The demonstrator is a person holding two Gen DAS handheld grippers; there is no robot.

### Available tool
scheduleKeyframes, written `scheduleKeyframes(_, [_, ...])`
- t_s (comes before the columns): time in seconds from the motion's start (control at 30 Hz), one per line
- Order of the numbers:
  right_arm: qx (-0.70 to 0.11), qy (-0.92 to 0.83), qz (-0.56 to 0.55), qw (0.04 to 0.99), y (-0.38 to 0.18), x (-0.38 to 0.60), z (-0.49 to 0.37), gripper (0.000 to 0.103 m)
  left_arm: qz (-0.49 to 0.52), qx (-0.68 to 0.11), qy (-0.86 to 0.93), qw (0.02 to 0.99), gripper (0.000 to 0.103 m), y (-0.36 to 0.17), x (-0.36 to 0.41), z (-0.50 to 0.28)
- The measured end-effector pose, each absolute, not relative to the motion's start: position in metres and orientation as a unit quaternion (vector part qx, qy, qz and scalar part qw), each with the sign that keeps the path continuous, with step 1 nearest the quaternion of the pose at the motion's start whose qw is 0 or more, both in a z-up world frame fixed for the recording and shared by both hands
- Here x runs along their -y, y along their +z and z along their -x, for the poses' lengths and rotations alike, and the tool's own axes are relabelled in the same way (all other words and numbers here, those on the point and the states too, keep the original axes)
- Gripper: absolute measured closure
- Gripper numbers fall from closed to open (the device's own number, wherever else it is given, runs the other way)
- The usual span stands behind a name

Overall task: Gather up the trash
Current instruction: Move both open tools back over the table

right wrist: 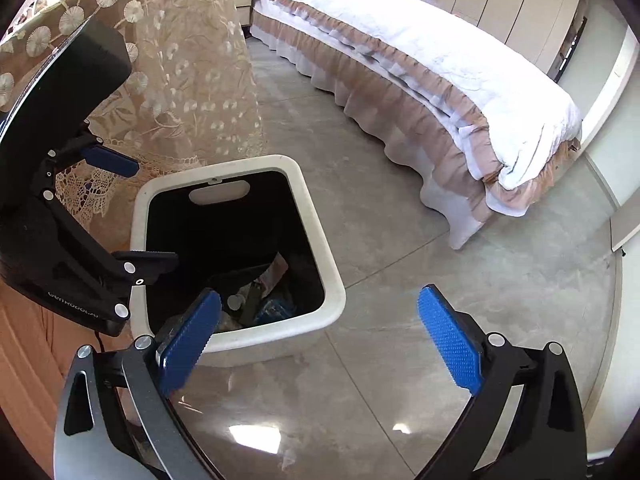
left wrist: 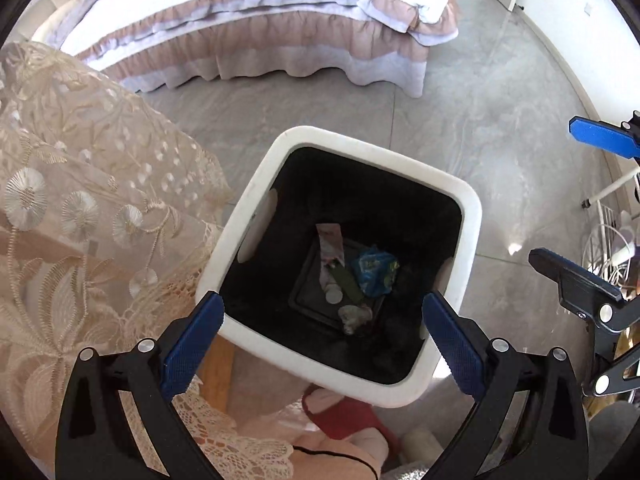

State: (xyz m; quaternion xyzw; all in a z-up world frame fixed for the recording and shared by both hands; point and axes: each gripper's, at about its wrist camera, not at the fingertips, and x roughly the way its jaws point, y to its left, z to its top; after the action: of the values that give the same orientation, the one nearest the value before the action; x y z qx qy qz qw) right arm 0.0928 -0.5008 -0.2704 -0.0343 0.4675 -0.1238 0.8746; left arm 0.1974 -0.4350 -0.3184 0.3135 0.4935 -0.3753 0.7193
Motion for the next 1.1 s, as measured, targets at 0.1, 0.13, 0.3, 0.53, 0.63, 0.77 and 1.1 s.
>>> scheduleKeyframes(0.1, [-0.451,-0.131,0.029,0.882,-0.255,0.501,-0.082,0.005,-0.303,-0.486,-0.381,0.726,0.005,-0.304,0.435,-0.192])
scheduleKeyframes(0.13, [-0.446,-0.132,0.028,0.885,-0.251,0.500,-0.080,0.005,-0.298,-0.484,-0.382,0.729,0.005,-0.299,0.435,-0.191])
scheduleKeyframes(0.3, [-0.422,-0.133,0.027,0.896,-0.226,0.494,-0.069,0.005,-0.278,-0.461,-0.393,0.746,0.005,-0.267,0.432,-0.177])
scheduleKeyframes(0.53, [-0.375,-0.119,0.030,0.919,-0.183,0.473,-0.056,0.005,-0.264,-0.404,-0.364,0.797,0.005,-0.215,0.408,-0.157])
scheduleKeyframes(0.63, [-0.348,-0.113,0.031,0.930,-0.163,0.461,-0.051,0.005,-0.244,-0.386,-0.343,0.821,0.005,-0.192,0.389,-0.152])
scheduleKeyframes(0.77, [-0.302,-0.094,0.020,0.948,-0.134,0.444,-0.045,0.005,-0.215,-0.360,-0.314,0.852,0.005,-0.162,0.359,-0.145])
scheduleKeyframes(1.1, [-0.230,-0.010,-0.017,0.973,-0.089,0.389,-0.071,0.005,-0.157,-0.317,-0.202,0.913,0.005,-0.113,0.276,-0.153])
